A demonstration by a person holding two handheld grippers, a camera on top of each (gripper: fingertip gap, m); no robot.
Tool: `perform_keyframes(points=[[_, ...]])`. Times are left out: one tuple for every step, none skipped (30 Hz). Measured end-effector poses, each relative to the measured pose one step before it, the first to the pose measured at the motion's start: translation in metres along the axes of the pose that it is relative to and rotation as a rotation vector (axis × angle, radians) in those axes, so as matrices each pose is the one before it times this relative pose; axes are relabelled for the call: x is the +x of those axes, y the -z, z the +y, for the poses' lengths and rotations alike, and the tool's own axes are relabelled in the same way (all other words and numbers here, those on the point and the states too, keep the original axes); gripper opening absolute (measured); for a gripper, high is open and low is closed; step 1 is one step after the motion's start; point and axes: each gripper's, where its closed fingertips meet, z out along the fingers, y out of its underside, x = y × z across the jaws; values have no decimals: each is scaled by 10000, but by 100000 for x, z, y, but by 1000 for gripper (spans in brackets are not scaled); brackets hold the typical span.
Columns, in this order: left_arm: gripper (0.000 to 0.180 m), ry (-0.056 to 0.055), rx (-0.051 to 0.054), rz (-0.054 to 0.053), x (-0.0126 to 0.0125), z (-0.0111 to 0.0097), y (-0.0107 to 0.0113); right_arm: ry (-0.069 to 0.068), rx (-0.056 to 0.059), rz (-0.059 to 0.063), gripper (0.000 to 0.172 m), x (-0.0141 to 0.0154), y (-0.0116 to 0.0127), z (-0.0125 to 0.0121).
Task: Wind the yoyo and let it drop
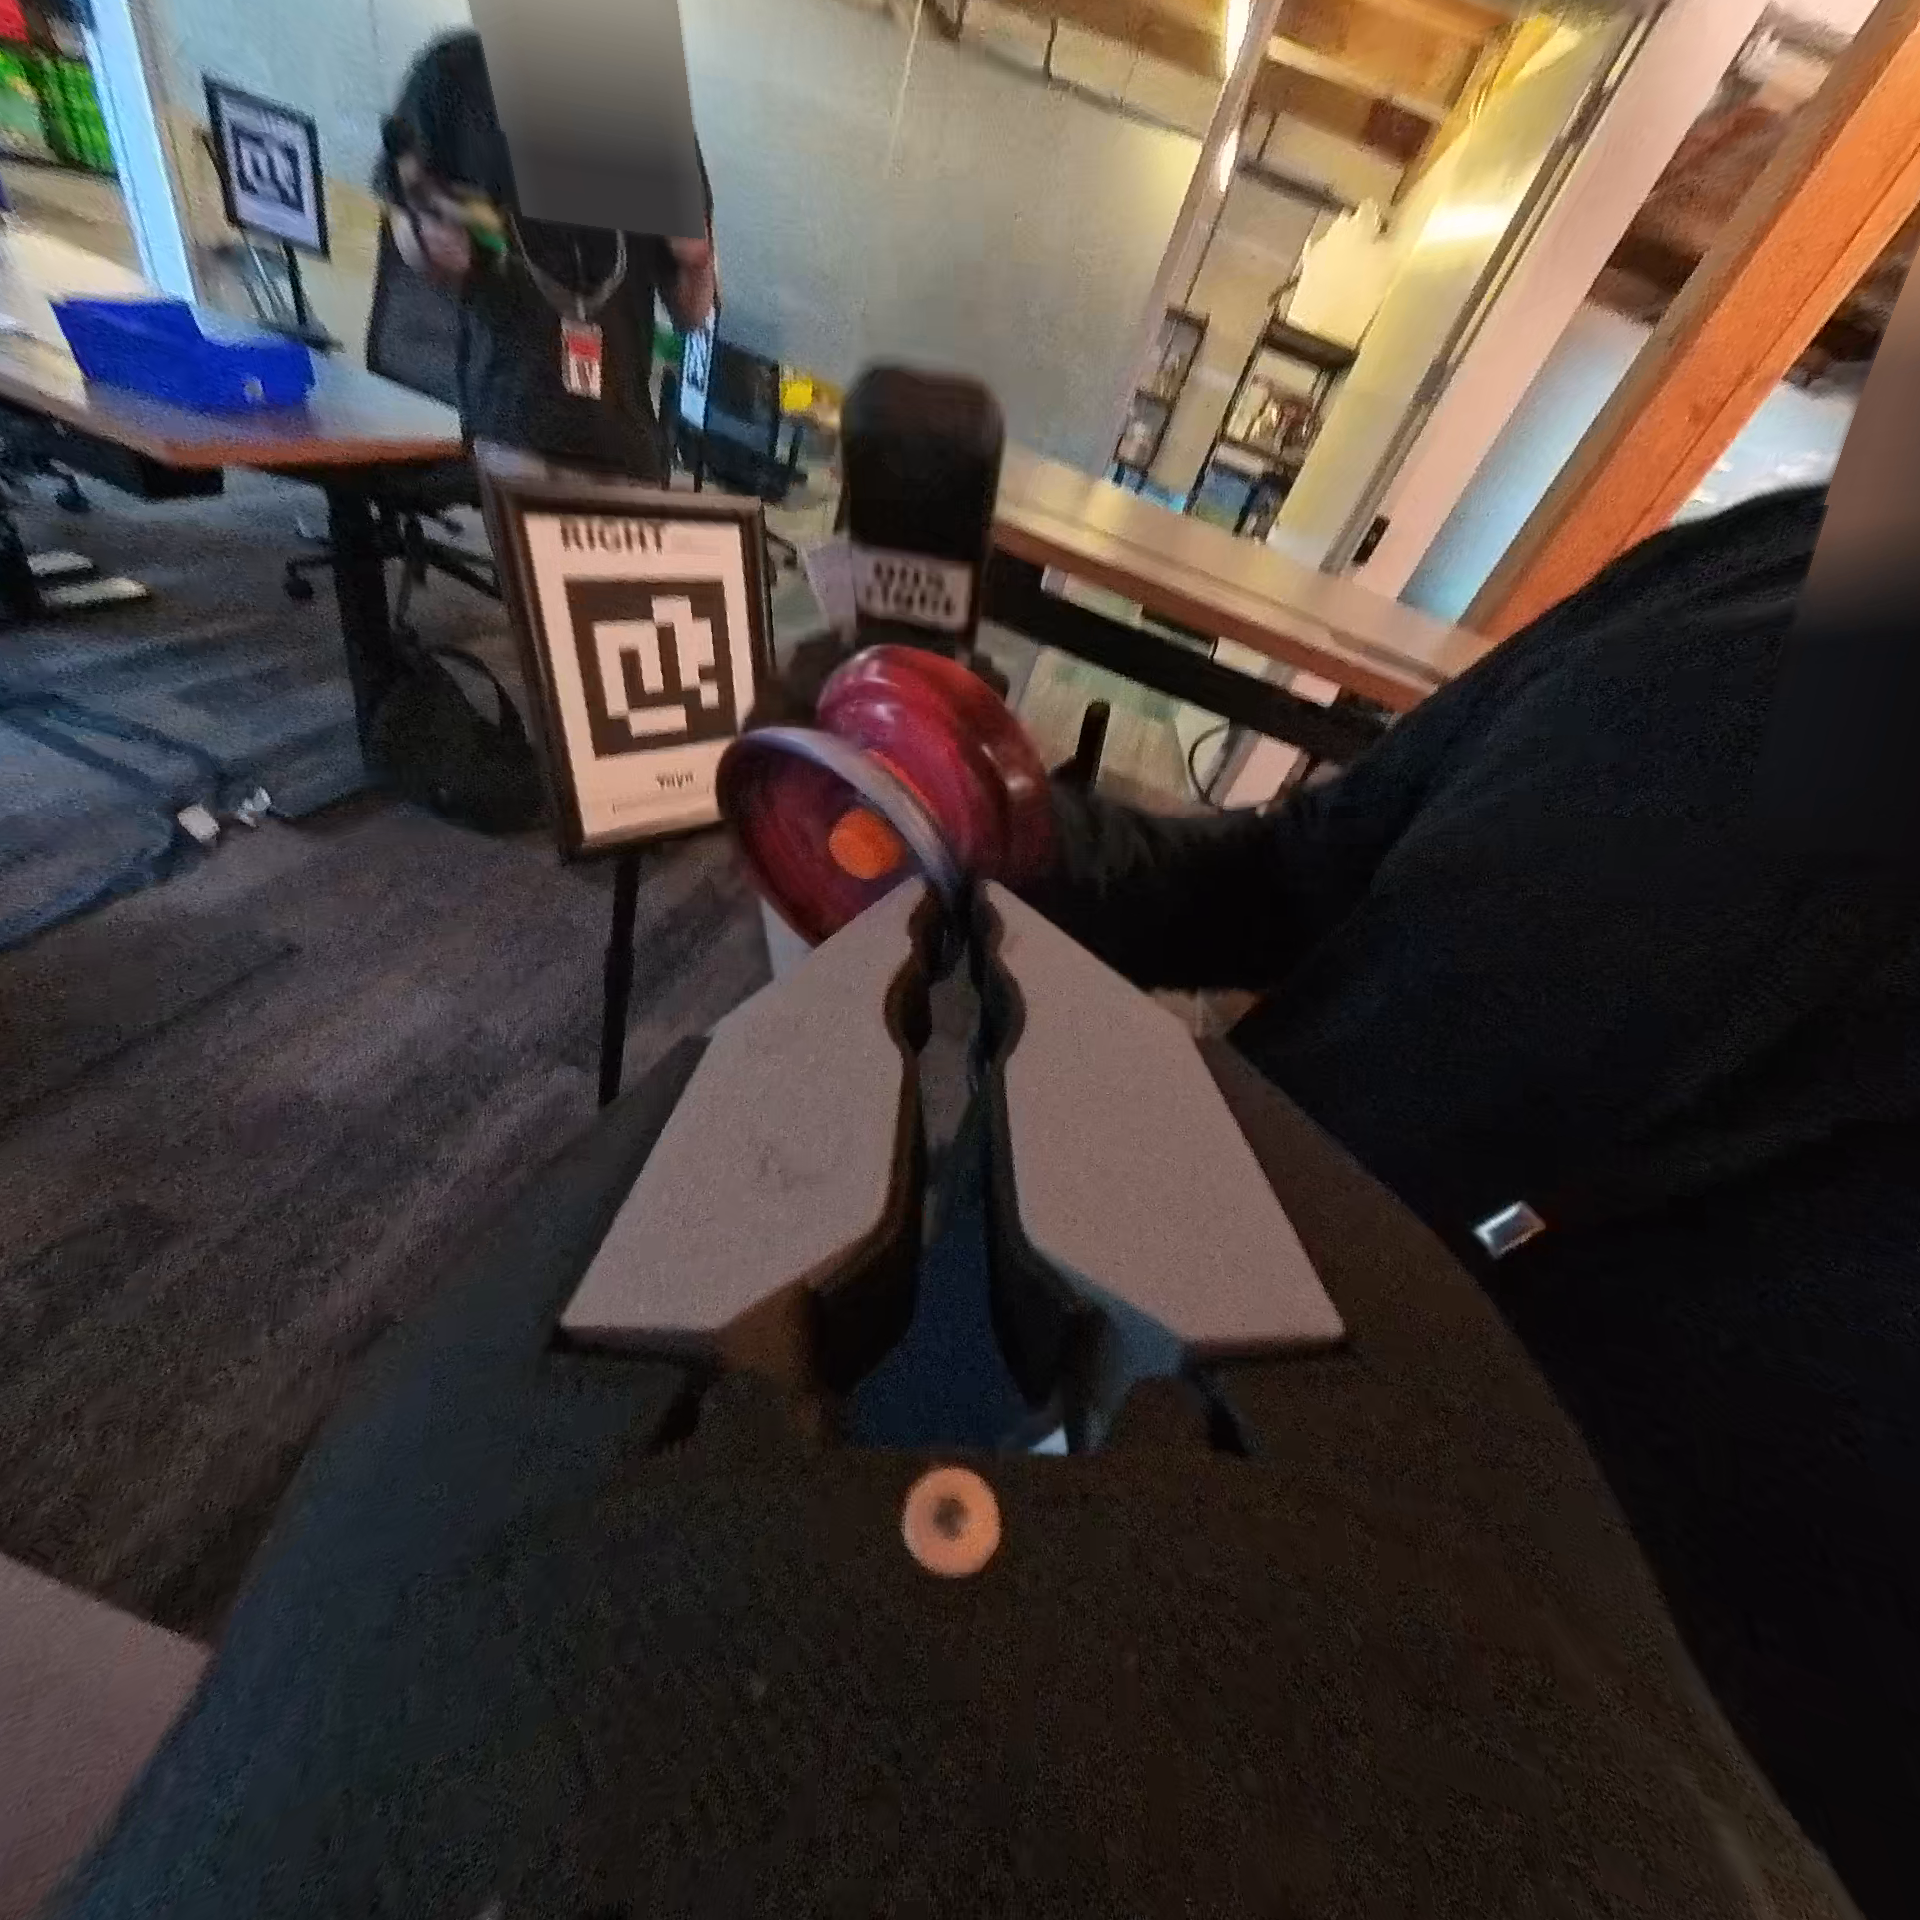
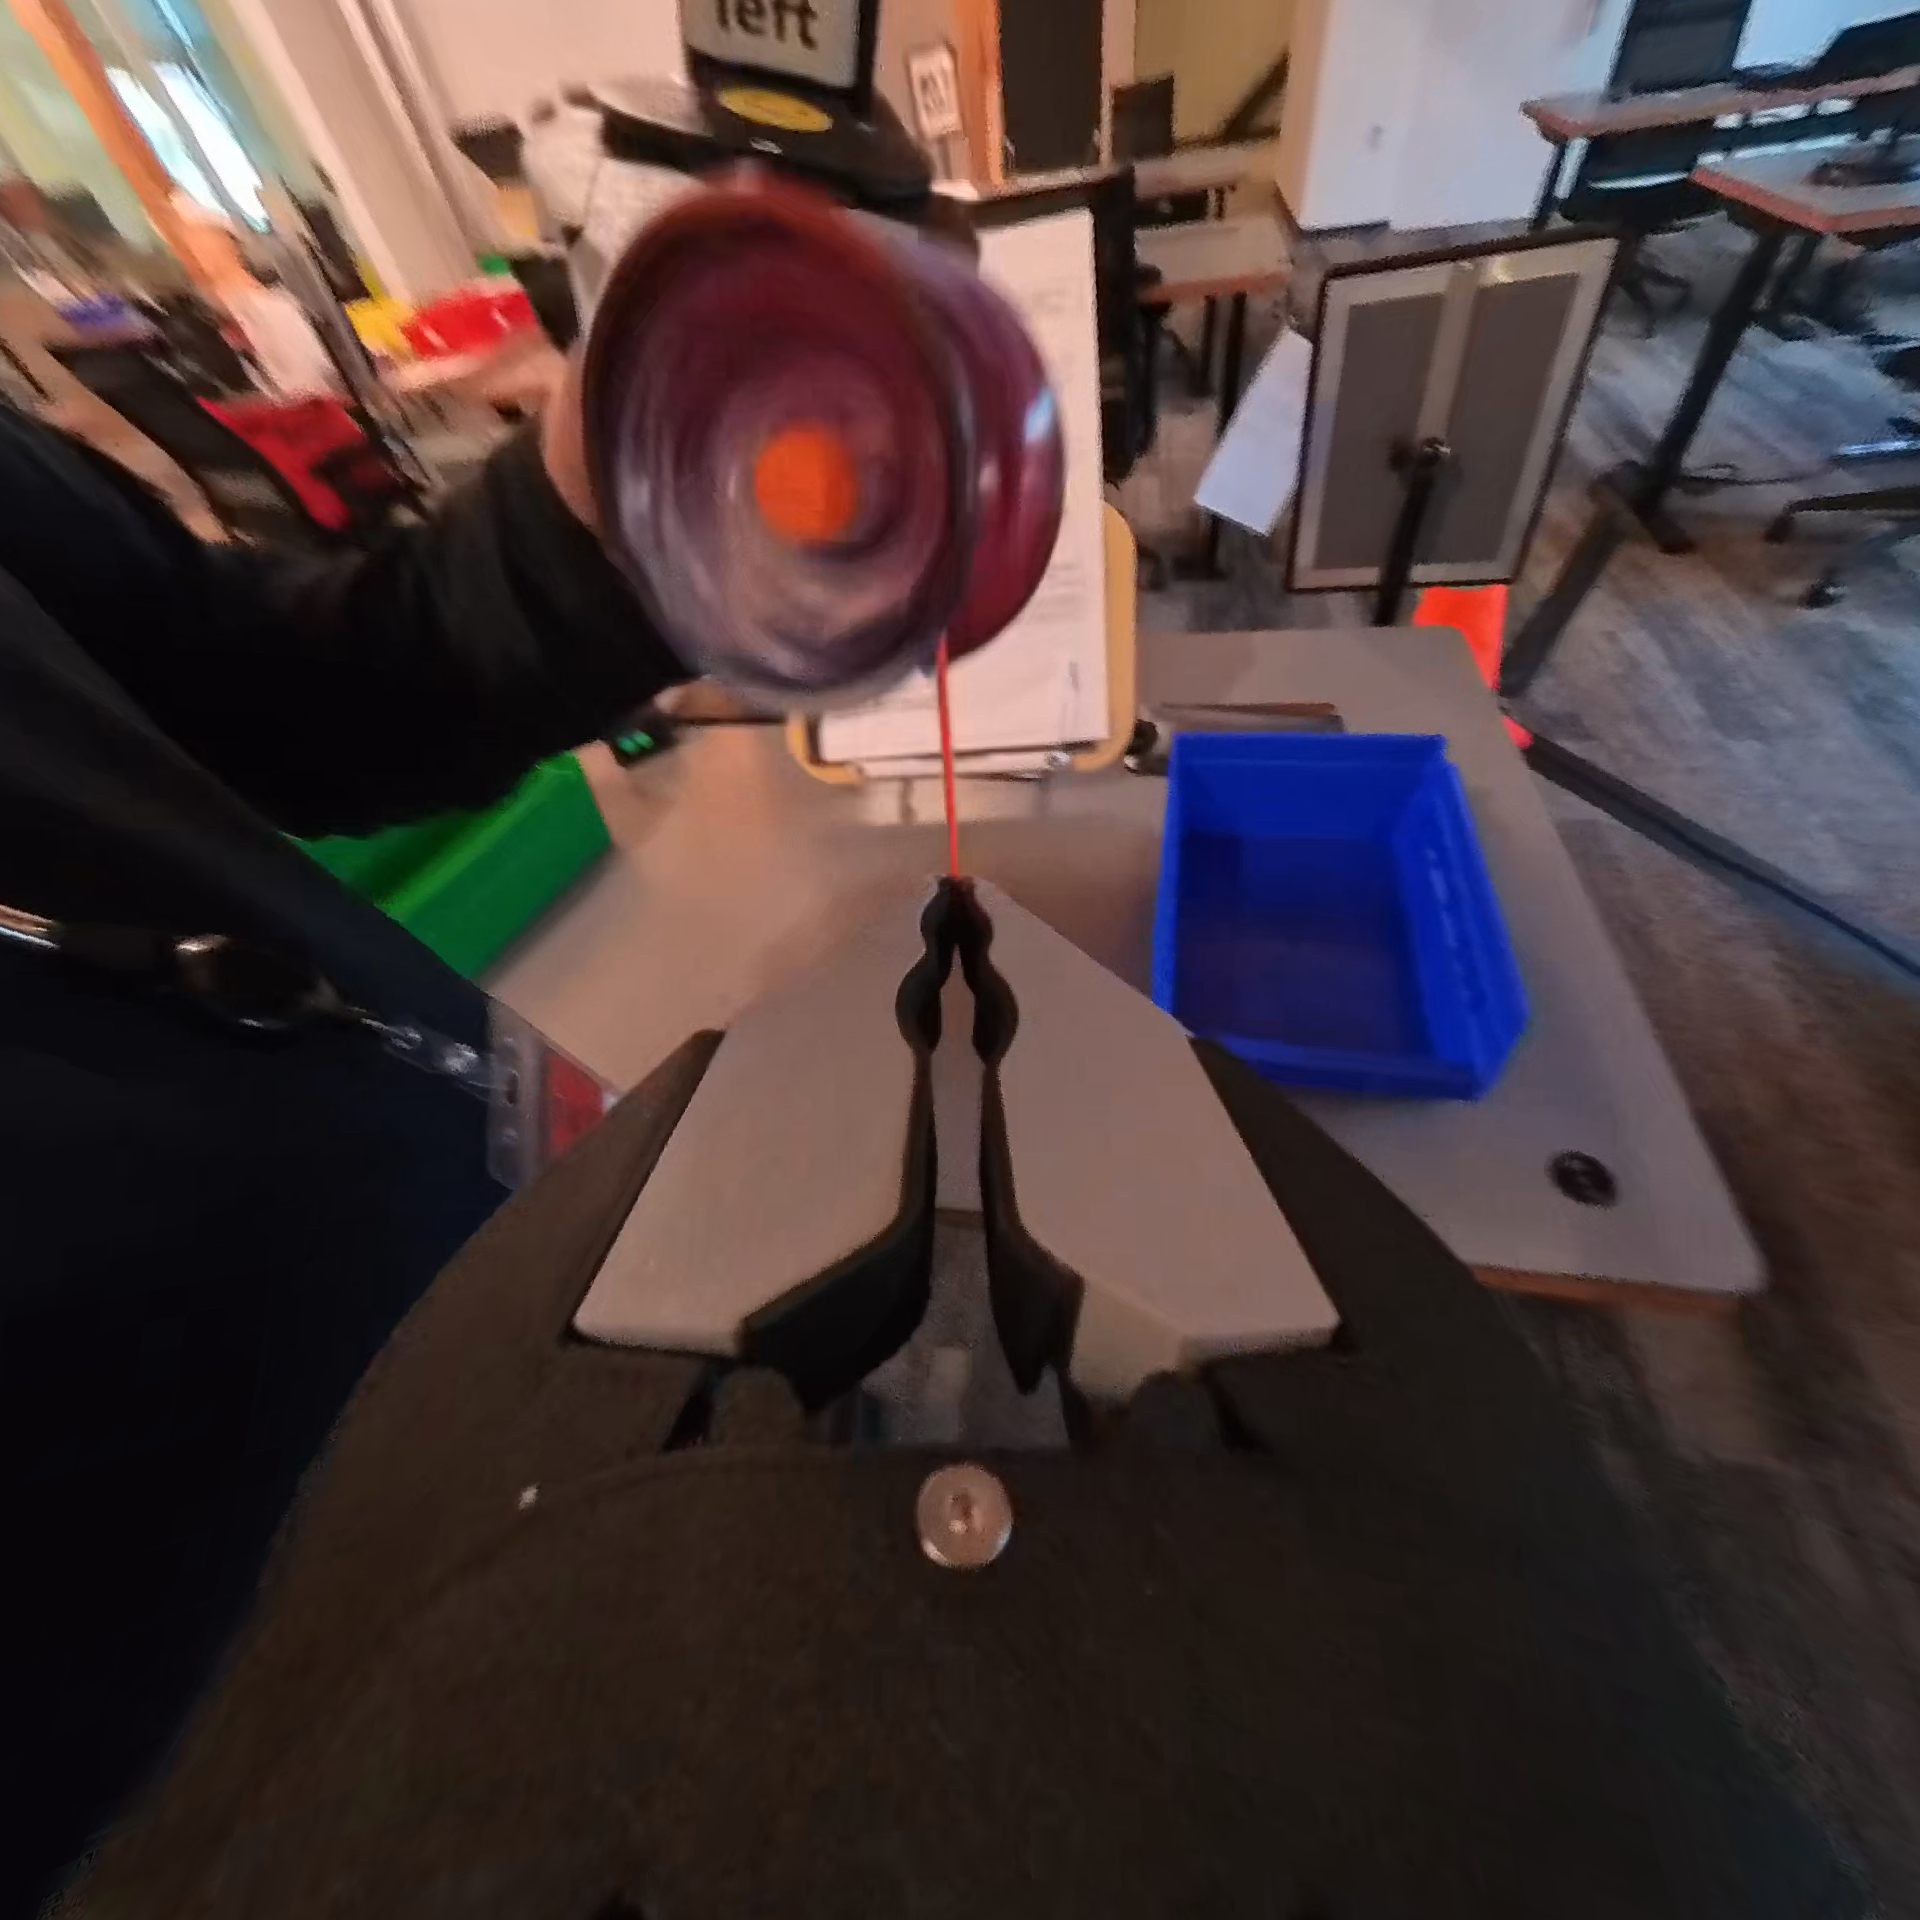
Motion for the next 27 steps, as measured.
perform_keyframes(points=[[1, -7, 476, -27, -35, -1011, 395, -301, 153, -322, 0, -438, -142, 180], [1, -30, 408, -184, -291, -963, 429, -279, 5, -225, 0, -284, -213, 454], [1, -96, 301, -266, -413, -835, 437, -232, -102, -159, 0, -199, -259, 656], [0, -144, 216, -180, -278, -735, 377, -166, -120, -135, 0, -222, -297, 694], [1, -109, 122, -130, -204, -612, 292, -122, -35, -116, 0, -241, -308, 567], [2, -90, -119, -153, -226, -237, 98, -126, 130, -121, 0, -266, -232, 308], [1, -160, -318, -190, -239, 158, -119, -165, 268, -150, 0, -225, -67, 16], [1, -202, -162, -179, -135, 20, -208, -203, 234, -107, 0, -34, 69, 10], [1, -131, -89, -49, 68, -35, -271, -209, 193, -28, 0, 168, 153, 46], [1, -33, -81, 74, 193, -25, -287, -191, 173, -13, 0, 217, 212, 31], [1, -11, -19, -43, 3, -65, -238, -165, 133, -16, 0, 168, 202, 52], [1, -57, -58, -19, 20, 11, -199, -110, 61, -3, 0, 97, 189, 91], [0, -31, -76, 146, 239, 69, -208, -23, -51, 47, 0, 86, 172, 183], [0, 28, -57, 168, 252, 80, -222, 80, -149, 113, 0, 87, 161, 248], [1, 40, -142, 188, 223, 277, -281, 140, -198, 160, 0, 109, 175, 237], [1, 46, -133, 89, 29, 331, -262, 129, -191, 200, 0, 152, 185, 152], [1, 35, -76, -70, -231, 333, -213, 63, -64, 161, 0, 130, 200, -77], [1, 47, -121, -82, -256, 422, -167, -16, 136, 20, 0, -27, 250, -456], [1, 69, -90, -89, -262, 382, -117, -64, 325, -69, 0, -133, 352, -818], [1, 68, 17, -81, -211, 200, -22, -87, 460, -78, 0, -104, 446, -1127], [1, 70, 100, -3, -58, -22, 64, -108, 504, -64, 2, -48, 518, -1276], [0, 78, 209, 36, 32, -316, 161, -124, 479, -42, 4, 47, 538, -1305], [0, 50, 253, 97, 171, -555, 216, -111, 396, -61, 6, 70, 543, -1198], [0, 41, 202, 175, 301, -695, 232, -56, 301, -104, 11, -5, 504, -1067], [0, 9, 140, 106, 246, -809, 223, 1, 235, -123, 11, -72, 458, -941], [1, -95, 83, -20, 116, -890, 224, 20, 183, -156, 8, -184, 379, -842], [1, -168, 7, -48, 100, -924, 198, -4, 134, -279, 2, -431, 257, -733]])
